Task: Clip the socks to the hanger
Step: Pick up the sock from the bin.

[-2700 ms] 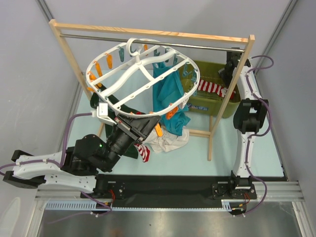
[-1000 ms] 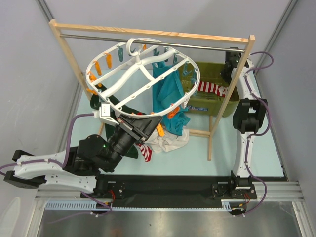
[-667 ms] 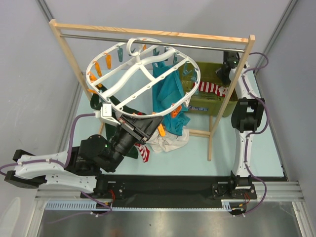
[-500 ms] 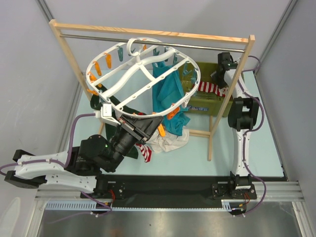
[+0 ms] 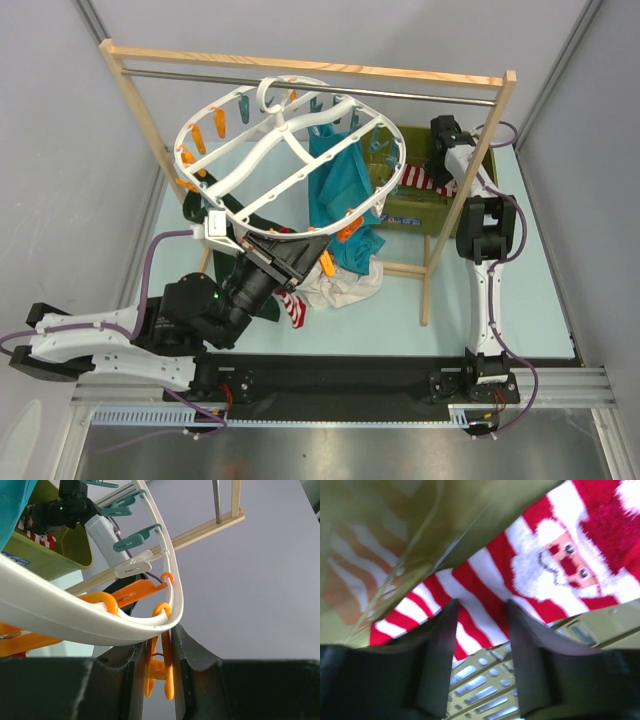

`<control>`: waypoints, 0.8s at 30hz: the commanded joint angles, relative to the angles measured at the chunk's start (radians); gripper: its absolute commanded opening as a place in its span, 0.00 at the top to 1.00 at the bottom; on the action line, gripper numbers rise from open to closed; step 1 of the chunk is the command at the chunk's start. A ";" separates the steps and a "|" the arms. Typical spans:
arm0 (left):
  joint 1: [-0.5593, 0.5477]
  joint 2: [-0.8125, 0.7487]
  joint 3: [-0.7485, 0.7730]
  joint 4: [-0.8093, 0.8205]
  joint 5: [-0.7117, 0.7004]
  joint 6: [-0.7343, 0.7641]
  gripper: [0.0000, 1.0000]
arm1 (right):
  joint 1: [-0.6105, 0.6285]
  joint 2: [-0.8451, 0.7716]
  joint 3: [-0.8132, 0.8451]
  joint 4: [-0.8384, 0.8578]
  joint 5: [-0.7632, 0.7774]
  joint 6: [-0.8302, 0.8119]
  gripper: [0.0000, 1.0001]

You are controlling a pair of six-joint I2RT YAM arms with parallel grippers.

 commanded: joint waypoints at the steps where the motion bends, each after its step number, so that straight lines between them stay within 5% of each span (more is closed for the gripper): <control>1: 0.002 -0.004 -0.010 0.007 -0.019 -0.006 1.00 | -0.007 0.026 -0.022 -0.045 0.022 -0.004 0.58; 10: 0.003 -0.001 -0.009 0.004 -0.022 -0.011 1.00 | -0.024 -0.019 -0.001 0.011 -0.029 -0.071 0.87; 12: 0.003 -0.001 -0.007 0.001 -0.021 -0.011 1.00 | -0.038 -0.036 0.014 0.026 -0.056 -0.098 1.00; 24: 0.003 -0.005 -0.015 -0.008 -0.015 -0.046 1.00 | -0.068 -0.206 0.041 0.126 -0.125 -0.298 1.00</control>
